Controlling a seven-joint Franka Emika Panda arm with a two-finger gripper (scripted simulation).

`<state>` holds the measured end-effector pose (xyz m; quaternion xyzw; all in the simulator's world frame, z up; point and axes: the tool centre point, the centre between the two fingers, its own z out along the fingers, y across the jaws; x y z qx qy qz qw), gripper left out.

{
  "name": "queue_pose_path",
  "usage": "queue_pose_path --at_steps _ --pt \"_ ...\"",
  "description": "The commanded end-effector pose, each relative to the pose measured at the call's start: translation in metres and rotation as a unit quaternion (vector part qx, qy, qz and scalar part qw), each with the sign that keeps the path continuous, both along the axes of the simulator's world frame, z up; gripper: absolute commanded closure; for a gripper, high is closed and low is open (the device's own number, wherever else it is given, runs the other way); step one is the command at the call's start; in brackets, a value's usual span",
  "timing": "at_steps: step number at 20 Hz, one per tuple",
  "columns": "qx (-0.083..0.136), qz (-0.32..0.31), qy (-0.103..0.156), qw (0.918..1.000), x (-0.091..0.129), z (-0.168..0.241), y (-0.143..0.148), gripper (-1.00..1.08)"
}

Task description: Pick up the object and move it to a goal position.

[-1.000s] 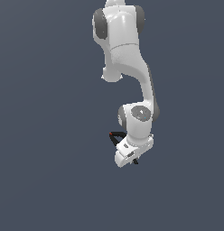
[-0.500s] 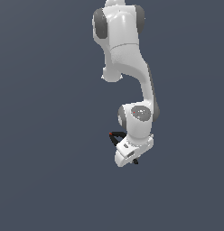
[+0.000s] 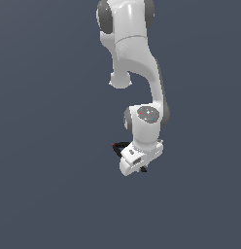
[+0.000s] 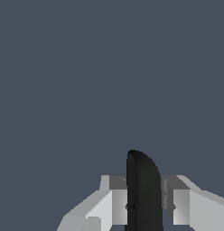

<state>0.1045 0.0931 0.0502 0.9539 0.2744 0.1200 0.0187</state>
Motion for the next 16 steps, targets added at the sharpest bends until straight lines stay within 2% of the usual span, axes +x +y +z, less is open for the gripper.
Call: queue_pose_path --at_steps 1,6,16 --pt "0.0 0.0 -0.002 1.0 -0.002 0.017 -0.008 1.08" --pt "-0.001 0.0 -0.002 1.0 -0.012 0.057 -0.03 1.08" --pt "-0.001 0.001 -0.003 1.0 -0.035 0.162 -0.084 1.08"
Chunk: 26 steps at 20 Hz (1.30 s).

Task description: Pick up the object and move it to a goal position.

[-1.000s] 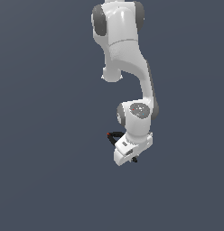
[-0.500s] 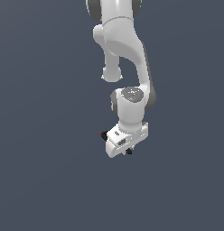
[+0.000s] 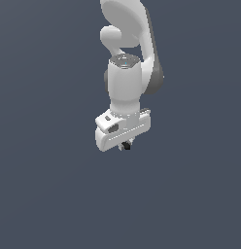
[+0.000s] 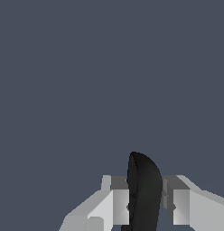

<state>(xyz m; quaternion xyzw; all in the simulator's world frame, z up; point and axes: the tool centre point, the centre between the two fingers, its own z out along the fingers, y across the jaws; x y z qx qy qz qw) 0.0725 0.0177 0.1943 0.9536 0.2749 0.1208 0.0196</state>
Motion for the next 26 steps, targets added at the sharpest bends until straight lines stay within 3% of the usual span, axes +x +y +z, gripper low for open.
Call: queue_pose_path --at_steps 1,14,26 --pt "0.0 0.0 -0.002 1.0 -0.006 0.029 -0.014 1.08" --pt "0.002 0.0 -0.002 1.0 -0.026 0.137 -0.069 1.08" --pt "0.002 -0.001 0.0 1.0 -0.028 0.153 -0.08 1.08"
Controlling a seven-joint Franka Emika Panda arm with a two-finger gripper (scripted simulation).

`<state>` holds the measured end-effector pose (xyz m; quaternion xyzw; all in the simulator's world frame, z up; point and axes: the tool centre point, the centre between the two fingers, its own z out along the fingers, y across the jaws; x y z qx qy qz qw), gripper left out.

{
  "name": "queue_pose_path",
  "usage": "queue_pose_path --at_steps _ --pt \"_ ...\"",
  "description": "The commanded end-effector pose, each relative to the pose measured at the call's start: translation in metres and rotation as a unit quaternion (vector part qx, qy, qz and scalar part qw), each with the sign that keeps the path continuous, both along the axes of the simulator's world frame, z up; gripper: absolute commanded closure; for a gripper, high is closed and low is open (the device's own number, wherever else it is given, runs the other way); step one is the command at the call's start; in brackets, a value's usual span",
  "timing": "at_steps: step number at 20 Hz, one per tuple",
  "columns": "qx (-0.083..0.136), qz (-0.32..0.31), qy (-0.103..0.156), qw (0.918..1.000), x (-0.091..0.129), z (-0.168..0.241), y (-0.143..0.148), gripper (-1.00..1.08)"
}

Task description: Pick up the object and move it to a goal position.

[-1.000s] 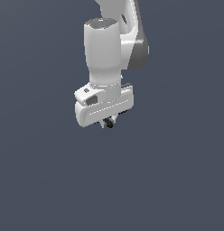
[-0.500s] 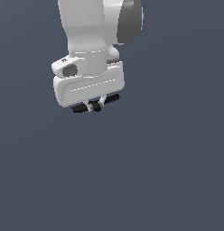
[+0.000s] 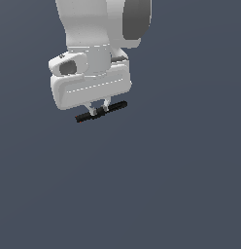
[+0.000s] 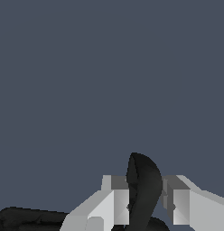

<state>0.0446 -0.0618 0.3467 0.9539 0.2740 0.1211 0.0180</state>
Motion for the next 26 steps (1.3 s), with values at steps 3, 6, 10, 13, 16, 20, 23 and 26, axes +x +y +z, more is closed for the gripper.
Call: queue_pose_path --at_steps 3,6,10,13,16,20,23,26 --pt "0.0 0.0 -0.001 1.0 -0.001 0.003 0.0 1.08" --pt "0.0 0.0 -0.001 1.0 -0.005 0.011 0.0 1.08" --pt "0.0 0.0 -0.001 1.0 -0.014 0.031 -0.001 1.08" --pt "0.0 0.0 -0.001 1.0 -0.023 0.051 -0.002 1.08" --pt "0.0 0.0 -0.001 1.0 -0.031 0.067 -0.002 1.08" --pt "0.0 0.0 -0.001 1.0 -0.036 0.079 -0.003 1.08" --pt "0.0 0.0 -0.001 1.0 -0.036 0.082 -0.003 1.08" --pt "0.0 0.0 -0.001 1.0 -0.035 0.08 -0.004 1.08"
